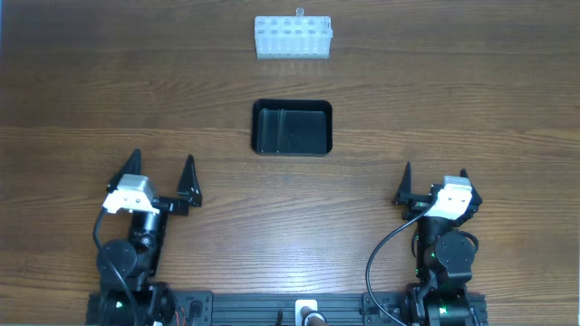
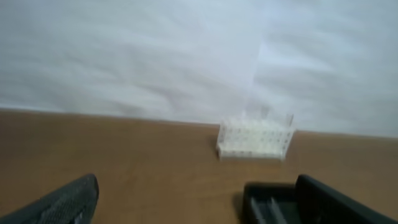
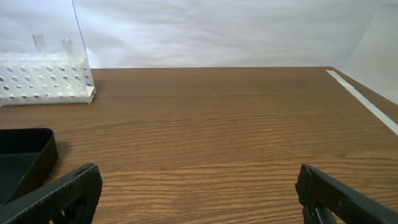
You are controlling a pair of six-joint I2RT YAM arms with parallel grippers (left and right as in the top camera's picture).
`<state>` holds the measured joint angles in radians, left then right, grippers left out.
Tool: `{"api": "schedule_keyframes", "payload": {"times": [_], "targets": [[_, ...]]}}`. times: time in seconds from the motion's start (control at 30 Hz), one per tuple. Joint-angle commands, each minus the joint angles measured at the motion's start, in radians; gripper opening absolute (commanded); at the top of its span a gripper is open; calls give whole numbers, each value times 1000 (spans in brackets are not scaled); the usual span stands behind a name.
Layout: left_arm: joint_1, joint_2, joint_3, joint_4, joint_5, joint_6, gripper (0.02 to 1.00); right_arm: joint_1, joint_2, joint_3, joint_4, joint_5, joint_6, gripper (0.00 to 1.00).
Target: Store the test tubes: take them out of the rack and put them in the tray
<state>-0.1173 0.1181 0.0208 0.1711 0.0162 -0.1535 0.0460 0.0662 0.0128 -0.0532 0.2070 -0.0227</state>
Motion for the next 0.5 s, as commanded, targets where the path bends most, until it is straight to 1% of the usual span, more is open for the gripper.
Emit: {"api": "schedule_keyframes", "payload": {"times": [0.03, 0.13, 0.23, 0.33, 0.5], "targets": [[5, -99, -15, -147, 41, 16, 998, -7, -9, -8, 0, -7, 7, 993], [6, -115, -15, -251, 40, 16, 998, -7, -9, -8, 0, -7, 7, 993], [6, -113, -15, -247, 47, 21, 1000, -7, -9, -8, 0, -7, 7, 991], [9, -113, -15, -248, 47, 60, 1000, -7, -9, -8, 0, -7, 7, 993], [50, -114, -15, -246, 47, 61, 1000, -7, -9, -8, 0, -7, 7, 991]]}}
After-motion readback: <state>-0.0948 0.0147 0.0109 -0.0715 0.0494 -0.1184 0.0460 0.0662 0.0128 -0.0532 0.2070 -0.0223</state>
